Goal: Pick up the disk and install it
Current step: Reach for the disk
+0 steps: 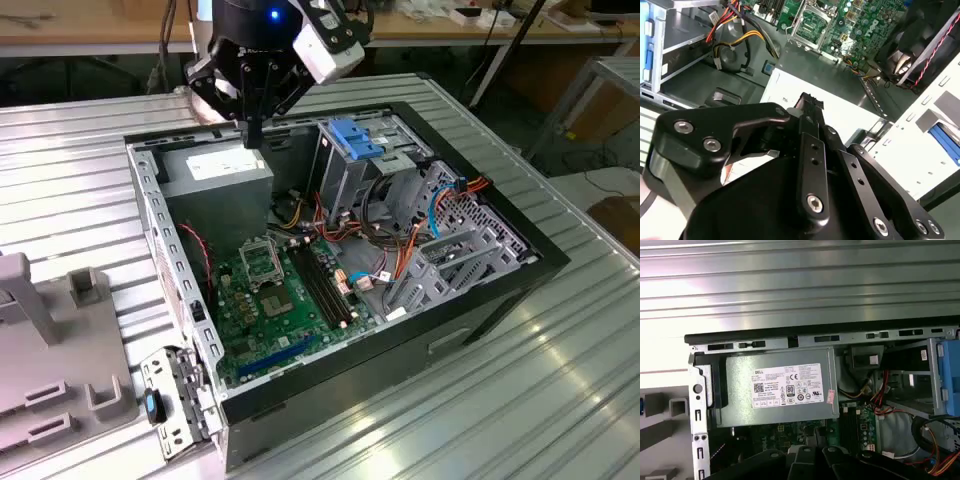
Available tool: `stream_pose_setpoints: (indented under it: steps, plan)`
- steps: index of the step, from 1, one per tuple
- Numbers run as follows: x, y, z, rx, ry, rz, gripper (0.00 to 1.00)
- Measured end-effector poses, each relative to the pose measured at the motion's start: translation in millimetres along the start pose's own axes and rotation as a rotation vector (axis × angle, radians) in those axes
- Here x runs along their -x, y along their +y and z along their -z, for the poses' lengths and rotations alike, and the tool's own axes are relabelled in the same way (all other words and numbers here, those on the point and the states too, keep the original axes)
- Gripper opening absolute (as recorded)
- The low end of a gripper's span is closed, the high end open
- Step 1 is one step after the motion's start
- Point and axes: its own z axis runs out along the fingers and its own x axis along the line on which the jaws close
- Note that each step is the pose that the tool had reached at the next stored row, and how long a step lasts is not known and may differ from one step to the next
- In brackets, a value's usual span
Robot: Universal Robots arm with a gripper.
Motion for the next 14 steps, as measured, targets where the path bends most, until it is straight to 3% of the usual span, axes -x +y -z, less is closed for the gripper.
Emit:
stream_pose_setpoints:
  steps: [3, 14]
  plan:
    - [-10.9, -0.9, 0.3, 0.0, 0.0001, 0.0, 0.11]
    - [-33.7, -3.7, 1.0, 0.0, 0.0001, 0.0, 0.11]
